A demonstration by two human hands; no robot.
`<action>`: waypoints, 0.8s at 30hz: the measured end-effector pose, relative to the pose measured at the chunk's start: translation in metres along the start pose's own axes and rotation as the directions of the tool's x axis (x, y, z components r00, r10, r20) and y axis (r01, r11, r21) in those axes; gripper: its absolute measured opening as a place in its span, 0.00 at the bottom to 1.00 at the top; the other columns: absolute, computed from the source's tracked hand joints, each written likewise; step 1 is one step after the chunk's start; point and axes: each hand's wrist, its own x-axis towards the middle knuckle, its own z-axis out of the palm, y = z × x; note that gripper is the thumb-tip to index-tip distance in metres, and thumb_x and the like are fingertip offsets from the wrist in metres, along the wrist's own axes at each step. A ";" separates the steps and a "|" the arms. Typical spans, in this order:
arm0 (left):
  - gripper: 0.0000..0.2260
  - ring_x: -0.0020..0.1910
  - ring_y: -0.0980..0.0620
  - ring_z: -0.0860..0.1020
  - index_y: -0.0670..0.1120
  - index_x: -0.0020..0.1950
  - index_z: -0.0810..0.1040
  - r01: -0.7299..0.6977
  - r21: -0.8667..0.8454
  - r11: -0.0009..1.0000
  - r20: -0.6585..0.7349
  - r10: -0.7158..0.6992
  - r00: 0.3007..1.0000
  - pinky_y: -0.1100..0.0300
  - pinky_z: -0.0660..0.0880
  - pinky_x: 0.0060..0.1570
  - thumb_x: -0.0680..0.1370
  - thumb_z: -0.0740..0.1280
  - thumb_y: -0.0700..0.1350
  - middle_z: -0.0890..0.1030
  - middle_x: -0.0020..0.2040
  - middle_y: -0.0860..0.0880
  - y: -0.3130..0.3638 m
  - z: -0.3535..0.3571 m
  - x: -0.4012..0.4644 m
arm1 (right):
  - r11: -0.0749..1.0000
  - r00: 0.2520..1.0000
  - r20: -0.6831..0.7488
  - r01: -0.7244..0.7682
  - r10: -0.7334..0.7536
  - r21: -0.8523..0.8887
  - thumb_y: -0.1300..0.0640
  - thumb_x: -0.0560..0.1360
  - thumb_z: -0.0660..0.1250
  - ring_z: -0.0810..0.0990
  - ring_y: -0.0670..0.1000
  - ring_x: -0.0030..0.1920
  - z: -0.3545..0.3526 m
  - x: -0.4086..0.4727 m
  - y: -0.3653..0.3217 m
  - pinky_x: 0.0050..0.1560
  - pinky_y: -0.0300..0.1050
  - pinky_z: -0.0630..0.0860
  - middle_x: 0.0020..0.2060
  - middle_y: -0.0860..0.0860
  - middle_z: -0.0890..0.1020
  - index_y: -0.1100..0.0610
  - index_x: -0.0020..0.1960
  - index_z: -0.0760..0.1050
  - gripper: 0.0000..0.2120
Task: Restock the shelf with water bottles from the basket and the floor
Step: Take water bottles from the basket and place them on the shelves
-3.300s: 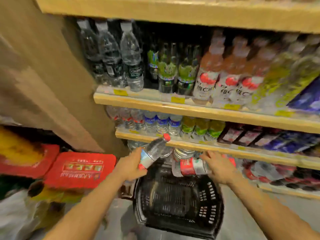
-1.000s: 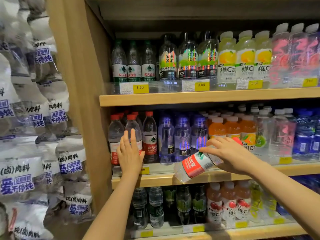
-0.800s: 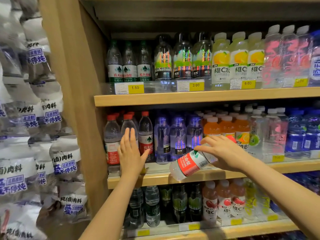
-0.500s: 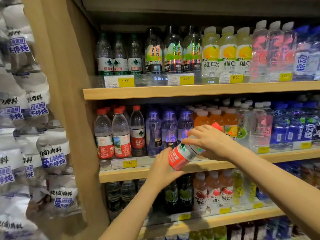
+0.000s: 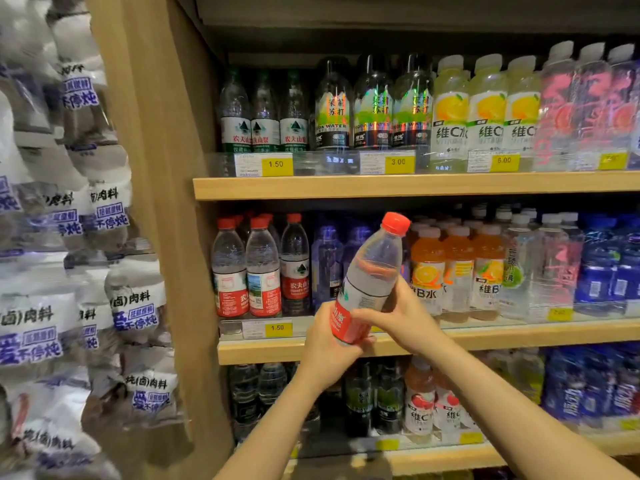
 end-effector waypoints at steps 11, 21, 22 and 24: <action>0.38 0.76 0.49 0.41 0.49 0.77 0.41 0.084 0.870 0.487 -0.147 0.093 0.985 0.51 0.36 0.72 0.74 0.42 0.71 0.42 0.77 0.47 -0.100 -0.120 -0.021 | 0.975 0.971 -0.111 0.200 -0.210 -0.091 0.56 0.68 0.74 0.76 0.40 0.51 0.059 0.072 -0.025 0.47 0.31 0.71 0.53 0.41 0.75 0.47 0.63 0.64 0.29; 0.37 0.74 0.52 0.33 0.56 0.72 0.28 0.081 0.885 0.458 -0.127 0.071 0.989 0.54 0.30 0.70 0.72 0.41 0.72 0.37 0.76 0.49 -0.113 -0.121 -0.020 | 0.906 0.960 -0.276 -0.154 0.043 -0.395 0.43 0.68 0.71 0.78 0.57 0.52 0.127 0.098 0.024 0.45 0.50 0.75 0.52 0.53 0.80 0.55 0.53 0.65 0.24; 0.37 0.74 0.52 0.33 0.56 0.72 0.28 0.080 0.889 0.451 -0.126 0.072 0.989 0.54 0.29 0.70 0.72 0.42 0.72 0.36 0.76 0.49 -0.113 -0.121 -0.020 | 0.896 0.956 -0.287 -0.180 0.062 -0.405 0.43 0.69 0.71 0.78 0.58 0.53 0.129 0.097 0.025 0.46 0.51 0.74 0.53 0.55 0.79 0.56 0.54 0.65 0.24; 0.38 0.75 0.51 0.34 0.56 0.73 0.30 0.081 0.889 0.450 -0.132 0.084 0.988 0.54 0.30 0.70 0.73 0.45 0.71 0.38 0.77 0.49 -0.113 -0.121 -0.020 | 0.856 0.953 -0.297 -0.201 0.058 -0.477 0.43 0.70 0.70 0.77 0.60 0.55 0.130 0.098 0.025 0.46 0.51 0.73 0.56 0.57 0.75 0.59 0.56 0.65 0.26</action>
